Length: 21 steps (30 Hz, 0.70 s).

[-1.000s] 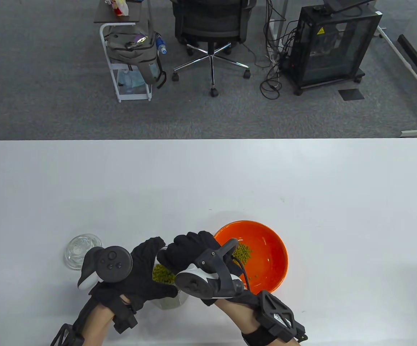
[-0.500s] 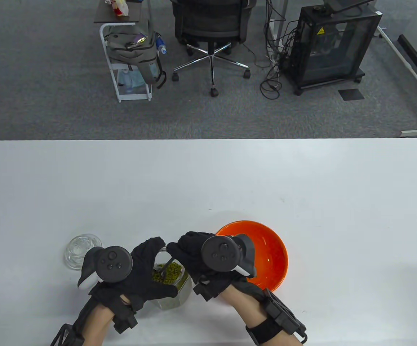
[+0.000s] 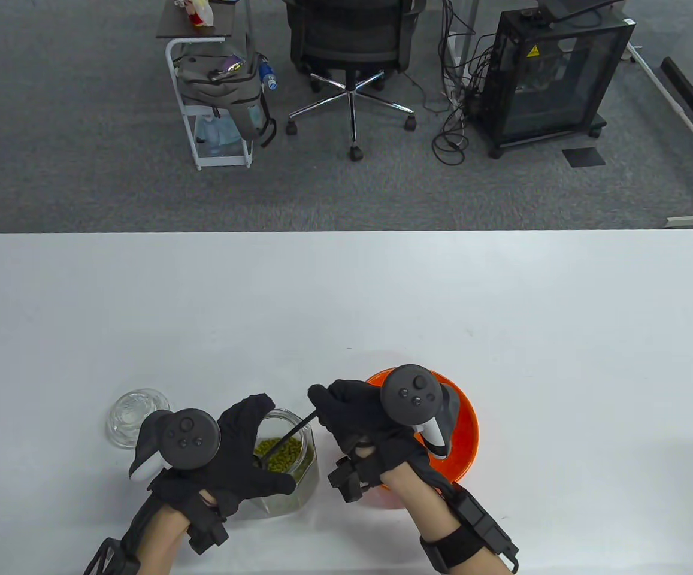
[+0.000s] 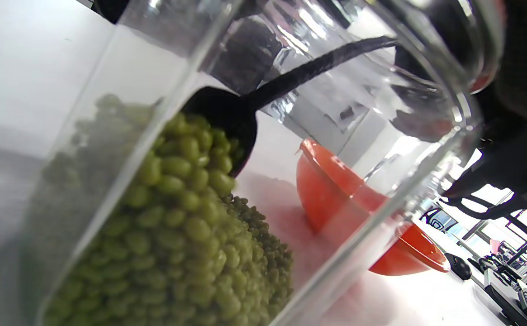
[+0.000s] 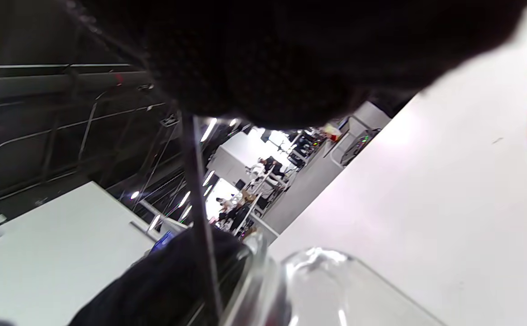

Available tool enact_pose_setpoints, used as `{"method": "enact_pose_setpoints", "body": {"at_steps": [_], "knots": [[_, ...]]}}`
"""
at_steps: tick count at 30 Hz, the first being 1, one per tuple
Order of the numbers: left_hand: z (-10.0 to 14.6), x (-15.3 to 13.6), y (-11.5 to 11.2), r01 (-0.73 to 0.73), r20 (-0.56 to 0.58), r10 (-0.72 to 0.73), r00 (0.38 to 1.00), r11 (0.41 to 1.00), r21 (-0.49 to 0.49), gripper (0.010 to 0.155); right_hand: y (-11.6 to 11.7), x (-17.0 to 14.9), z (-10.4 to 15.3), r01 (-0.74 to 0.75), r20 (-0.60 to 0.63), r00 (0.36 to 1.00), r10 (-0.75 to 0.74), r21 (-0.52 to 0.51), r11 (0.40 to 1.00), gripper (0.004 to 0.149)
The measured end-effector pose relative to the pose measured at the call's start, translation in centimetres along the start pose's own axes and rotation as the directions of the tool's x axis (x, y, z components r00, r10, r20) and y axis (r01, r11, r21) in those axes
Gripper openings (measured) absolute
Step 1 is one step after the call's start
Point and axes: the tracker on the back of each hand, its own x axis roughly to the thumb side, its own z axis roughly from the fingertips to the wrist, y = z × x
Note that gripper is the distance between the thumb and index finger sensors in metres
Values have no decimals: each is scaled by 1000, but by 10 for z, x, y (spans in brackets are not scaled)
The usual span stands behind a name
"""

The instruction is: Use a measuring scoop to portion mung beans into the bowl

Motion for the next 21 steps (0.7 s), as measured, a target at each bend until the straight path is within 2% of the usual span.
{"method": "enact_pose_setpoints", "body": {"at_steps": [6, 21], "knots": [[0, 0, 0, 0, 0, 0, 1000, 1000, 0, 127, -14, -11, 2, 59, -61, 996, -62, -44, 997, 42], [0, 0, 0, -4, -1, 4, 1000, 1000, -2, 127, -41, -37, 10, 177, -92, 978, -186, -99, 979, 42]]}}
